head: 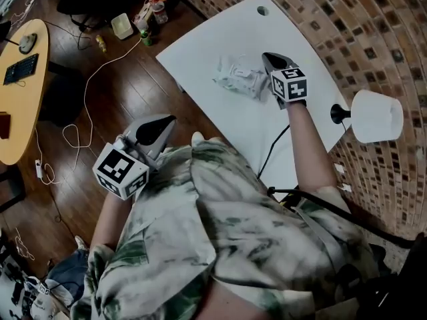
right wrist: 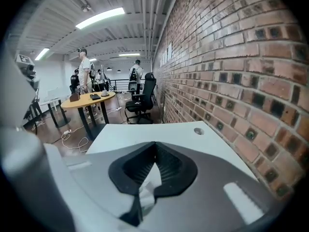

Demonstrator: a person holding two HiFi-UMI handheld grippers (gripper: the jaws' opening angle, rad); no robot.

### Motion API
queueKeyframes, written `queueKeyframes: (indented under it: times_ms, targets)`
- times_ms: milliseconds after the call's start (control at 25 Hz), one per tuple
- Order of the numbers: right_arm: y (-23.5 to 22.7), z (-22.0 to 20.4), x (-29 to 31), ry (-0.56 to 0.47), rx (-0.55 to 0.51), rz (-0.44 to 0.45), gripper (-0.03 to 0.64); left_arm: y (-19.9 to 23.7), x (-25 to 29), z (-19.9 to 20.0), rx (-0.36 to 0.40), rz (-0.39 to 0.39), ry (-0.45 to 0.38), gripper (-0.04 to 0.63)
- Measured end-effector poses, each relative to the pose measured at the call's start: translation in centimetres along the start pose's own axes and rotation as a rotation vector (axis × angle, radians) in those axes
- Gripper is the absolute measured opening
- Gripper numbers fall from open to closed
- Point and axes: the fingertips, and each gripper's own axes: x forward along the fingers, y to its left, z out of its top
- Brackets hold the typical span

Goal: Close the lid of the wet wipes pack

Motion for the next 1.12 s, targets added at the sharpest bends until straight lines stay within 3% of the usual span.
queueKeyframes:
  times_ms: [480,1120]
  targets:
    - [0.9,-1.6,4.1,0.098,0.019,0.126,0.008,0.9,0.1,-0.7,-0.036,0.051,0.026,0.002]
    - [7.8,-4.7,2.3,0.148,-0.042,0.222,0.008,0.4,0.8,-0.5,-0.031,0.007,0.028,0.002]
